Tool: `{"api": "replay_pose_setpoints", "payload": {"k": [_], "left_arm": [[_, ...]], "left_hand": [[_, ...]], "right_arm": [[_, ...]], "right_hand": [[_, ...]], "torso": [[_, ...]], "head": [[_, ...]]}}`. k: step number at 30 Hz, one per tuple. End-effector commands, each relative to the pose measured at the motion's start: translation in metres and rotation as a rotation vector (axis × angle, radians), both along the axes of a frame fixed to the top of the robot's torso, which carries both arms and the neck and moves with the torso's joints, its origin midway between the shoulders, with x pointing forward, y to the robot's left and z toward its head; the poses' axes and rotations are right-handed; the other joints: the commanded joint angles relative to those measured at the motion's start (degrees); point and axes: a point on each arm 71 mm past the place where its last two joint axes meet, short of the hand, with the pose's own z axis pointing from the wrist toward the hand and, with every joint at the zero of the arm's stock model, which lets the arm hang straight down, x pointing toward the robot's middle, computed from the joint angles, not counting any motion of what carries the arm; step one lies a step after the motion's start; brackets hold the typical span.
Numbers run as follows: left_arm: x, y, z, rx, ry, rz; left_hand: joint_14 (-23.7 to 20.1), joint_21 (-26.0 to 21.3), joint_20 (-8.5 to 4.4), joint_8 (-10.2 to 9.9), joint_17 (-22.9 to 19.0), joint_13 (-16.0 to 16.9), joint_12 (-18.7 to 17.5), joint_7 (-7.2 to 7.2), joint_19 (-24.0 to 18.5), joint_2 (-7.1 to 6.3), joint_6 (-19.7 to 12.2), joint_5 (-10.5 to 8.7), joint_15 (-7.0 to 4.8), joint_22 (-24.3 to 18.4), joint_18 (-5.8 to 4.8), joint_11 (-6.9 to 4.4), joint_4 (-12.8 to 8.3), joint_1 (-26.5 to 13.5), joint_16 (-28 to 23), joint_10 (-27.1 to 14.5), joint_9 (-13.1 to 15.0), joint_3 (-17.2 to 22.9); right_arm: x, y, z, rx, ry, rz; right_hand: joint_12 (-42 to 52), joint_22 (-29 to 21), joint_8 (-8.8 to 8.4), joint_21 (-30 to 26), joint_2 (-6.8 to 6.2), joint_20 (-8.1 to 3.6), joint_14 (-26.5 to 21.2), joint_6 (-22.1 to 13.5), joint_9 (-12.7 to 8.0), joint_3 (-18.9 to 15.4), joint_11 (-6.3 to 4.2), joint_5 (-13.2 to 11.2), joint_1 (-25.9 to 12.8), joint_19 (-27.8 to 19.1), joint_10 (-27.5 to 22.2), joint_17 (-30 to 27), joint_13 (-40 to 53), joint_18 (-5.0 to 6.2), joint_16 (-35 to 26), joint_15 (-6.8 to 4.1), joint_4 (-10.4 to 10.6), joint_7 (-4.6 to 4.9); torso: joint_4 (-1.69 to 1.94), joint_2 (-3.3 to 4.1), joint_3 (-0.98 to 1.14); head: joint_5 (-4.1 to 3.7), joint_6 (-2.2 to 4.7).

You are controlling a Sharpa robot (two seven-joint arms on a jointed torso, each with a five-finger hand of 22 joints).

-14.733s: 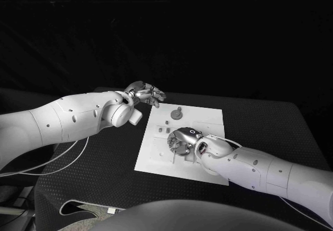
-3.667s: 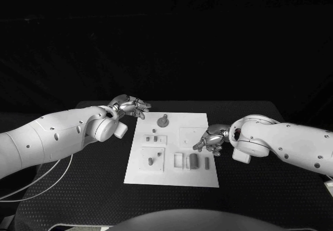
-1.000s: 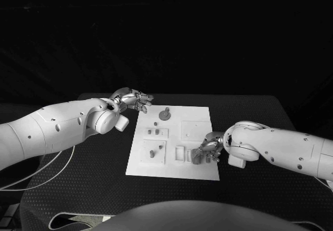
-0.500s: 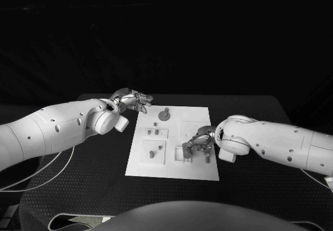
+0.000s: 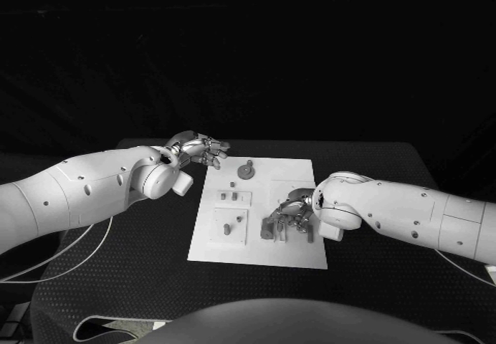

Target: Assemble the parts on the task board

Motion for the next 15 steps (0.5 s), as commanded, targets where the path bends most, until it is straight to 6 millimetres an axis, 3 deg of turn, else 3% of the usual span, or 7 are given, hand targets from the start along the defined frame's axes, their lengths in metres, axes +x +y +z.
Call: {"api": "replay_pose_setpoints", "payload": {"k": [1,15], "left_arm": [[-0.0005,-0.0032,0.0005,-0.013,0.005,-0.016],[-0.0002,-0.002,0.0003,-0.01,0.007,-0.012]], "left_hand": [[0.09,-0.3,0.08,0.34,0.07,0.08,-0.13,0.29,-0.44,0.01,-0.55,0.11,0.12,-0.08,0.33,-0.02,0.27,-0.45,-0.37,-0.51,-0.09,0.09],[0.08,-0.29,0.08,0.35,0.13,0.08,-0.13,0.29,-0.47,0.04,-0.59,0.11,0.13,-0.07,0.35,-0.01,0.23,-0.43,-0.42,-0.55,-0.11,0.13]], "right_arm": [[-0.0018,0.0026,-0.0019,-0.002,0.006,0.035],[-0.0024,0.004,-0.0057,-0.015,-0.011,0.043]], "right_hand": [[0.22,1.07,-0.29,0.26,0.08,-0.38,-0.43,0.33,-0.08,0.03,-0.39,-0.29,-0.52,-0.15,-0.1,-0.07,-0.05,0.31,0.37,-0.03,0.5,0.0],[0.25,1.08,-0.31,0.29,0.18,-0.41,-0.5,0.35,-0.09,0.12,-0.41,-0.29,-0.5,-0.18,-0.11,-0.18,-0.06,0.31,0.41,-0.04,0.41,-0.01]], "torso": [[-0.04,0.02,0.02],[-0.01,0.0,0.01]], "head": [[0.12,-0.01],[0.11,-0.01]]}}
